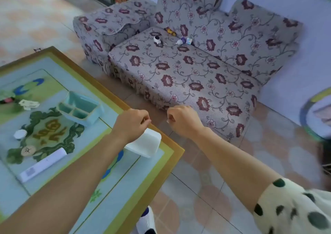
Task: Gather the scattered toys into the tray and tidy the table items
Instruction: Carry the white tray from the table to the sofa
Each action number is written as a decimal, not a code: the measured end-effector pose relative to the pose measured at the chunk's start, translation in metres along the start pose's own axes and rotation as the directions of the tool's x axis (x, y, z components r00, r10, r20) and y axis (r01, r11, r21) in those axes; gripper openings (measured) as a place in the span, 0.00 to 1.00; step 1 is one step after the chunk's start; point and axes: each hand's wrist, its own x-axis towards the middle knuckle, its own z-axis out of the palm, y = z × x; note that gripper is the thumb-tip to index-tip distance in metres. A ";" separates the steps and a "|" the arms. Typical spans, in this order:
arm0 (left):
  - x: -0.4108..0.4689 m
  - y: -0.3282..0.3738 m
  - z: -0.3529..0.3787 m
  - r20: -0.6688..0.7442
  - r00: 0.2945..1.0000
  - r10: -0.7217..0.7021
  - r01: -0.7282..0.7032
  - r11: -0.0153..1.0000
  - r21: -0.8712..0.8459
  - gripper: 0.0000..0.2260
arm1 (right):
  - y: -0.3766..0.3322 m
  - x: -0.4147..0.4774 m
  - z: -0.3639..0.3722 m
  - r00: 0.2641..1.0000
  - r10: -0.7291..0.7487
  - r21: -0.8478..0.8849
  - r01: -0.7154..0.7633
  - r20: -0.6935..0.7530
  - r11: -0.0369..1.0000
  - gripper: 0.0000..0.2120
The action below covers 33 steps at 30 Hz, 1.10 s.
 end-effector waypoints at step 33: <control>0.027 -0.084 0.275 0.169 0.412 -0.895 0.806 0.272 -0.526 0.23 | 0.104 0.116 0.286 0.876 -0.045 0.177 -0.047 0.480 0.983 0.15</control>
